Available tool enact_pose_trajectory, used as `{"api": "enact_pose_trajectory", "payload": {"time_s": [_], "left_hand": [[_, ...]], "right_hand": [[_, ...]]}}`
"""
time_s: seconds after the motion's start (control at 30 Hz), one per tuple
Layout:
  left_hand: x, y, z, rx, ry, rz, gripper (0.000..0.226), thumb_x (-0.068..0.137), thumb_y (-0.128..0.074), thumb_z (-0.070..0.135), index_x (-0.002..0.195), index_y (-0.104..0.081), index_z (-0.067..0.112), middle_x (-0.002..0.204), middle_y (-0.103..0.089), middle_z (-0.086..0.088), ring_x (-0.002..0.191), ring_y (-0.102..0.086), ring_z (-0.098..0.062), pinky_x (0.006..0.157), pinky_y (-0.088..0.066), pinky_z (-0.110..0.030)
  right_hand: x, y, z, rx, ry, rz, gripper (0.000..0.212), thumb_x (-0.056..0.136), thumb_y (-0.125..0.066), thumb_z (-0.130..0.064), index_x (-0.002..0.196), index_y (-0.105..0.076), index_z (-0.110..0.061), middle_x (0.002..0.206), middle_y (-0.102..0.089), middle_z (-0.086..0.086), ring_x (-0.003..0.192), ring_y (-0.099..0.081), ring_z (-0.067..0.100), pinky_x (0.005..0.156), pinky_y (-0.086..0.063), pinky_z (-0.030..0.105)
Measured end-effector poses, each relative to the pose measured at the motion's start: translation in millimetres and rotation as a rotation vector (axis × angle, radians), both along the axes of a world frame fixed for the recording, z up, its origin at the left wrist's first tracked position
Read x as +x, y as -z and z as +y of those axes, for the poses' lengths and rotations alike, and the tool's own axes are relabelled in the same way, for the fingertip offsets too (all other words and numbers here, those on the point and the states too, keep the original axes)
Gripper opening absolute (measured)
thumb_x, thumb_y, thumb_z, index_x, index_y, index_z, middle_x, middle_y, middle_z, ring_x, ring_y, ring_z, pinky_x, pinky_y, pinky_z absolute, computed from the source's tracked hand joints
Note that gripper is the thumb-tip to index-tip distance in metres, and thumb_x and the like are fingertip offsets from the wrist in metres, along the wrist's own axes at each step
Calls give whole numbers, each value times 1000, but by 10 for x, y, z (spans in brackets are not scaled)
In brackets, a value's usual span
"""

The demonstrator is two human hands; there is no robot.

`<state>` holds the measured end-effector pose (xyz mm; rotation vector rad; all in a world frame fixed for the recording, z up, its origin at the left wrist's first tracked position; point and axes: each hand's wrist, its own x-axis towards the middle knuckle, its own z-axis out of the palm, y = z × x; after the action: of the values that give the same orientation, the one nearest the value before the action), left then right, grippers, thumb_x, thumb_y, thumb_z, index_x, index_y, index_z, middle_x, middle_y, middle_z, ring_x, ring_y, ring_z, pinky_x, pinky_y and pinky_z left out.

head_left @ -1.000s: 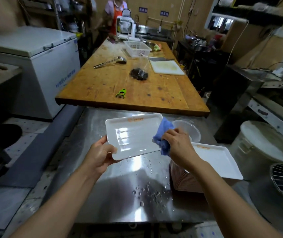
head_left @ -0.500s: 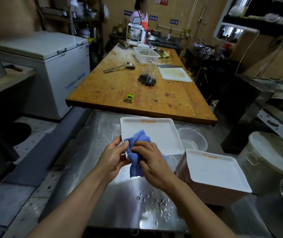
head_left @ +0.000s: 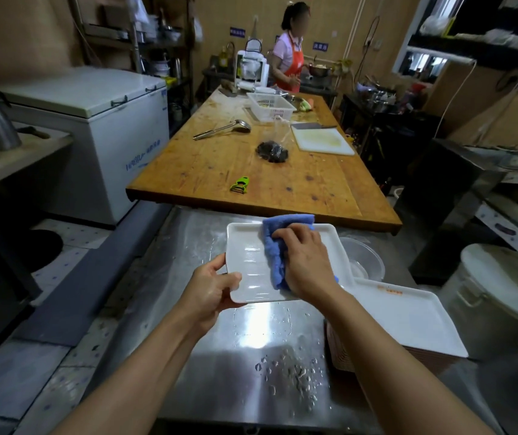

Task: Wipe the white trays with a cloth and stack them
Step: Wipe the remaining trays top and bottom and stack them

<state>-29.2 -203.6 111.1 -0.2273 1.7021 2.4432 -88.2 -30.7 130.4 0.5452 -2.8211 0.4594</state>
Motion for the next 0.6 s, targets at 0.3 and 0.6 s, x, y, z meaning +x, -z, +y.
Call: {"api": "enact_pose_trajectory", "payload": {"time_s": [0.3, 0.6], "left_hand": [[-29, -39, -23, -7, 26, 32, 51, 80, -41, -20, 102, -62, 21, 85, -74, 0, 73, -69, -21, 52, -55, -31], [-44, 63, 81, 130, -93, -86, 56, 78, -38, -22, 113, -58, 17, 99, -65, -10, 88, -62, -32, 53, -57, -36]], "right_hand": [[-111, -66, 368, -135, 311, 38, 23, 92, -39, -16, 111, -46, -5, 125, -36, 17, 110, -35, 30, 87, -32, 33], [61, -44, 474, -275, 405, -26, 24, 91, -41, -8, 115, -42, -11, 114, -53, 15, 103, -49, 32, 76, -39, 39]]}}
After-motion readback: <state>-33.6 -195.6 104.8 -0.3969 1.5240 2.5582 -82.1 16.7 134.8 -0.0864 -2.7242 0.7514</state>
